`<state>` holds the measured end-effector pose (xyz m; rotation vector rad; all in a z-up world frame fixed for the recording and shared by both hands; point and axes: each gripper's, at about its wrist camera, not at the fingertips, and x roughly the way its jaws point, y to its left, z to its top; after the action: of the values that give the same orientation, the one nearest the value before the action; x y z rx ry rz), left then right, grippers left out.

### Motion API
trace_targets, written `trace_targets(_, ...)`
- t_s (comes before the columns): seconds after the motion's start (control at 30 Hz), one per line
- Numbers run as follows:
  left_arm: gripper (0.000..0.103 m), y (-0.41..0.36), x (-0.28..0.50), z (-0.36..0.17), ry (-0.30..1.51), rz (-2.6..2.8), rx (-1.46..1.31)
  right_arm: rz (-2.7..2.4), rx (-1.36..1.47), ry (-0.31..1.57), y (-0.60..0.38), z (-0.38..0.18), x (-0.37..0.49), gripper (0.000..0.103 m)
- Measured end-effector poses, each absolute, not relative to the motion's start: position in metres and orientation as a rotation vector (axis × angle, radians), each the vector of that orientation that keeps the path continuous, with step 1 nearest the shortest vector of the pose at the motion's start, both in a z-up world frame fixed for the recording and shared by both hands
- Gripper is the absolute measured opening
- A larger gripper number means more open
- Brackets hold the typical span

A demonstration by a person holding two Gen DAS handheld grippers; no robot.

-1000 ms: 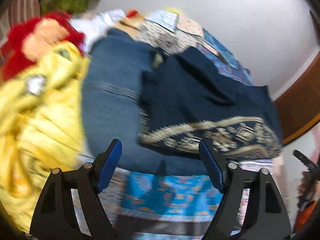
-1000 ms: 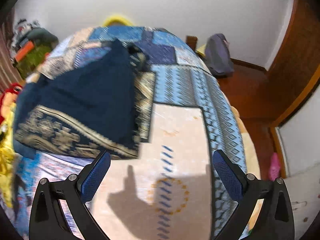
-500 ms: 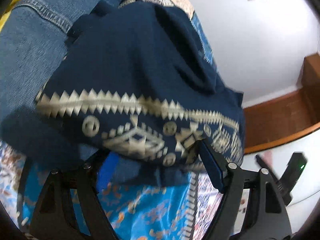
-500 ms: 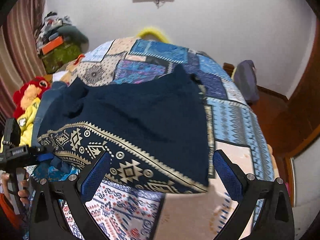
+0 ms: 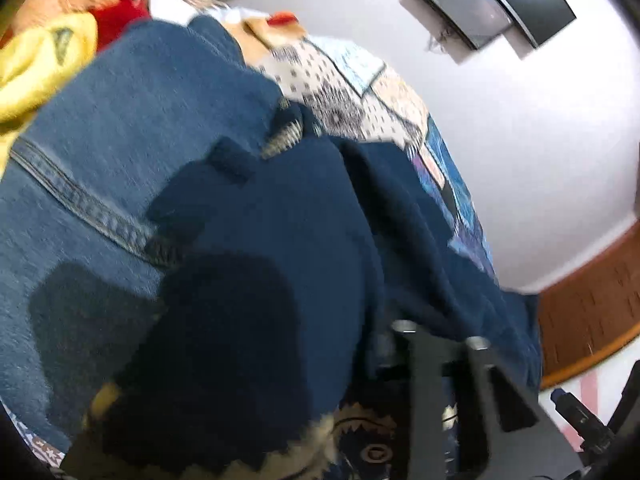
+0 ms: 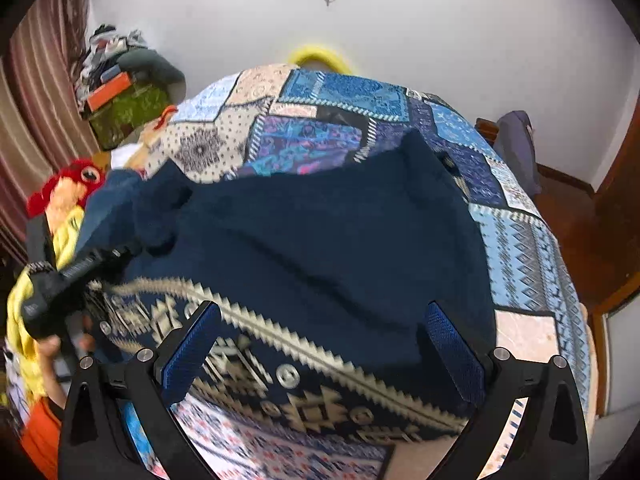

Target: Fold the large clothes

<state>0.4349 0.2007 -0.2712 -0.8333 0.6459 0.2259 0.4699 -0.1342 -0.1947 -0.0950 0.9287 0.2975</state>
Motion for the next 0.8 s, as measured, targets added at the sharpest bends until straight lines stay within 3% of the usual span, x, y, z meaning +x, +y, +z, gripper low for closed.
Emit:
trace_targets(0.27,0.016,0.212,0.422,-0.213,0.521,0.236,-0.743,0.300,-0.120,0.890,-0.088,-0.195,0.477,0.102)
trace_targets(0.53,0.016,0.167,0.450,-0.155,0.527,0.192,-0.508,0.402,-0.184,1.017,-0.047,-0.252,0.472,0.103)
trace_targets(0.7,0.016,0.123,0.469,-0.131,0.544,0.122,-0.409,0.483,-0.161,1.118,-0.068,-0.236,0.471,0.103)
trace_targets(0.8,0.016,0.076,0.484,-0.119,0.554,0.052,-0.318,0.444,-0.097,1.056,-0.115,-0.208,0.455,0.102)
